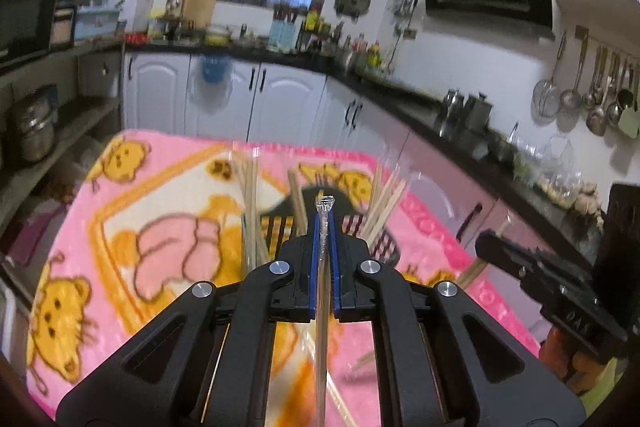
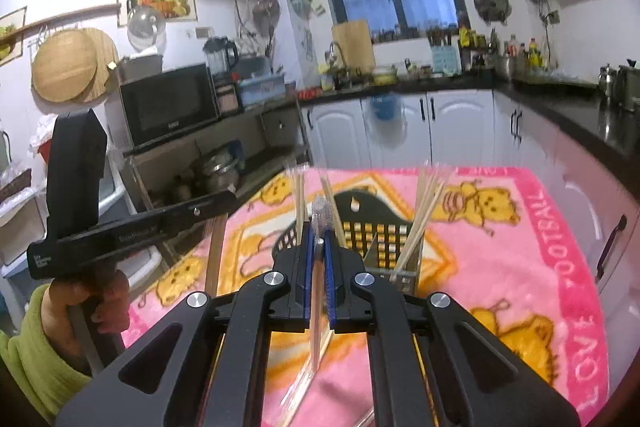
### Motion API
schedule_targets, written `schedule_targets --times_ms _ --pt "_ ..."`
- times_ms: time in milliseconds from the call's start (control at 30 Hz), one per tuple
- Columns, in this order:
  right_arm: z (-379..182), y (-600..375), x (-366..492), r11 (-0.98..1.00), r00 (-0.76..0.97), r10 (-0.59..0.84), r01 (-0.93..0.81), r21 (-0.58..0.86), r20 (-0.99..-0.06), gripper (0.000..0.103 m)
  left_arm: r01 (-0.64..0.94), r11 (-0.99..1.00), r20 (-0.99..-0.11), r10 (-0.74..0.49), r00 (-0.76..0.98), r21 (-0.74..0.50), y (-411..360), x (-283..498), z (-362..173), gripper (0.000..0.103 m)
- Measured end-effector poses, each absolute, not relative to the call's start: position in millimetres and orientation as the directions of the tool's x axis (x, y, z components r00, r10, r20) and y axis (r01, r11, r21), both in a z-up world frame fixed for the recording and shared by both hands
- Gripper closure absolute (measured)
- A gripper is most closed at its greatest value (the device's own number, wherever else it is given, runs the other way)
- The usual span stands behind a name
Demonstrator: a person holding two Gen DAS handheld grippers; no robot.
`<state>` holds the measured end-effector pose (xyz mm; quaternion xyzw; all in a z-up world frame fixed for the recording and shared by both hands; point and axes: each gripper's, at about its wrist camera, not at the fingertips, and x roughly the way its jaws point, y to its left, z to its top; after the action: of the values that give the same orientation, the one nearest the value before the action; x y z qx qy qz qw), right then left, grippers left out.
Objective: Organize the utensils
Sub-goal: 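Lift both held chopsticks upright and carry them above the caddy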
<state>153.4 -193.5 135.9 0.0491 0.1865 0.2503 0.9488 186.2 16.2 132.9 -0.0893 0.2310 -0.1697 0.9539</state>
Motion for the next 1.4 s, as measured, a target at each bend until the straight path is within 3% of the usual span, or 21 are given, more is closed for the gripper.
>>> schedule_targets --times_ms 433,900,1400 --pt "167 -212 149 0.888 0.863 0.457 -0.428 0.169 -0.215 0.097 0.265 0.944 -0.227 -0.307 0.924 -0.196 -3 195 192 0.101" --pt "193 -220 170 0.906 0.897 0.416 -0.397 0.146 -0.147 0.097 0.193 0.962 -0.137 -0.221 0.966 -0.194 -3 228 216 0.101" --pt "192 -223 208 0.926 0.929 0.359 -0.344 0.155 -0.087 0.097 0.103 0.978 -0.08 -0.12 0.99 -0.184 4 262 205 0.101"
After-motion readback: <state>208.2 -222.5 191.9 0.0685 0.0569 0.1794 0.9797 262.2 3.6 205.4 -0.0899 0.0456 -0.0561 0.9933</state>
